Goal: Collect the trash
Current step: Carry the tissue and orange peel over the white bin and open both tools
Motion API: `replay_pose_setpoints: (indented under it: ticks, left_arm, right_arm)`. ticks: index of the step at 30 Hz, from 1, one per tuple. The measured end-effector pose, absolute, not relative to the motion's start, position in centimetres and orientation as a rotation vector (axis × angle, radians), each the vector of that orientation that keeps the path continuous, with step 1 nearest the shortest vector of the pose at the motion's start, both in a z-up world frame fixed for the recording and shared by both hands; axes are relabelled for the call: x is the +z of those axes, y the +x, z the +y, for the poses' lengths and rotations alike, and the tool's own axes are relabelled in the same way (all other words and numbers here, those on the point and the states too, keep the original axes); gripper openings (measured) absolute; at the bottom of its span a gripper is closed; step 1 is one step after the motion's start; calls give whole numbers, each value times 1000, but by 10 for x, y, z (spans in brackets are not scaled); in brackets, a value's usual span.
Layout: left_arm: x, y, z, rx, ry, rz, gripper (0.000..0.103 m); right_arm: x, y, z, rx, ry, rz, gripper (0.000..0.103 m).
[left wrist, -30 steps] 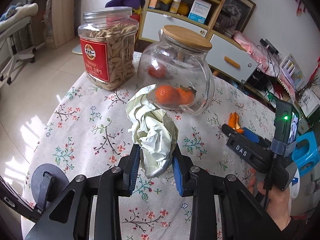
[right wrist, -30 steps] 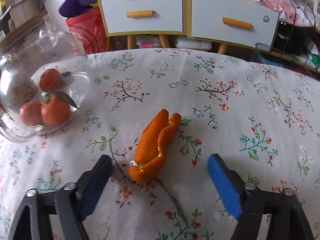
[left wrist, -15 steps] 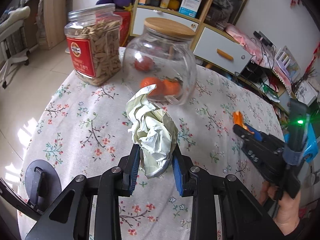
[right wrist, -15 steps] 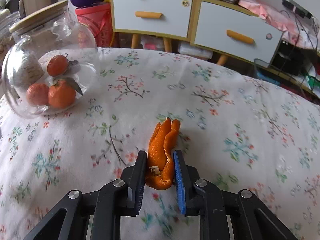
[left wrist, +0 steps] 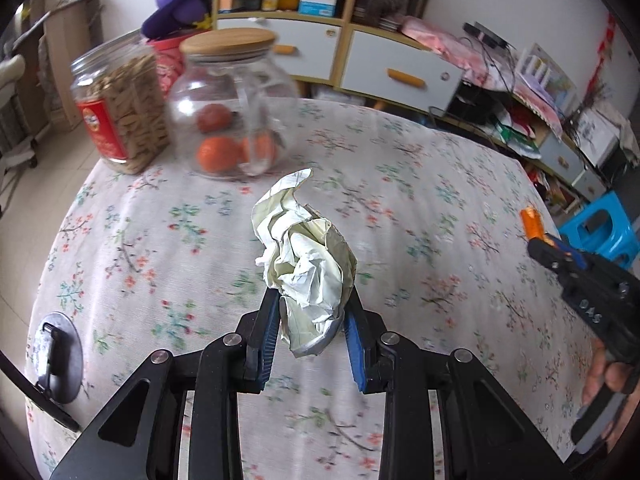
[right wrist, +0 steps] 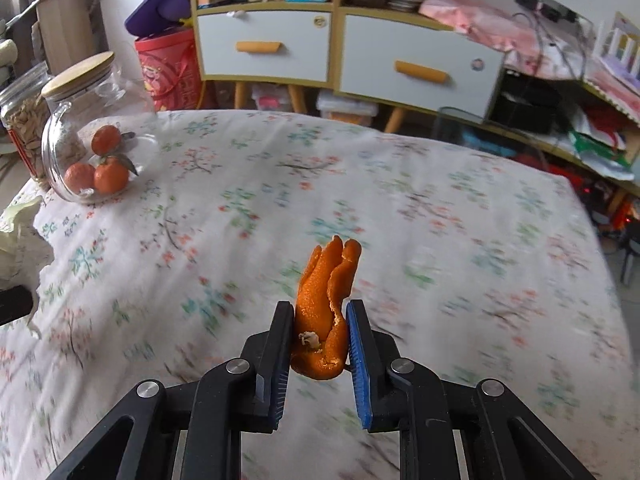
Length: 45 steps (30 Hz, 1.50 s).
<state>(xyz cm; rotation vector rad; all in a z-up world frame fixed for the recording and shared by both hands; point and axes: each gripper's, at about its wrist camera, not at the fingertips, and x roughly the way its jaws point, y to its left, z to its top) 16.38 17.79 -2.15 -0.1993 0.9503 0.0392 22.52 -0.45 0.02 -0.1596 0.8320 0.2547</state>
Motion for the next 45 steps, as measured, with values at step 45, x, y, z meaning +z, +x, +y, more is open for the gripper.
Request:
replay_pose_setpoints:
  ticks: [45]
  left_arm:
    - [2, 167, -115, -321, 106, 966, 32]
  right_arm:
    - [-3, 143, -404, -186, 356, 916, 30]
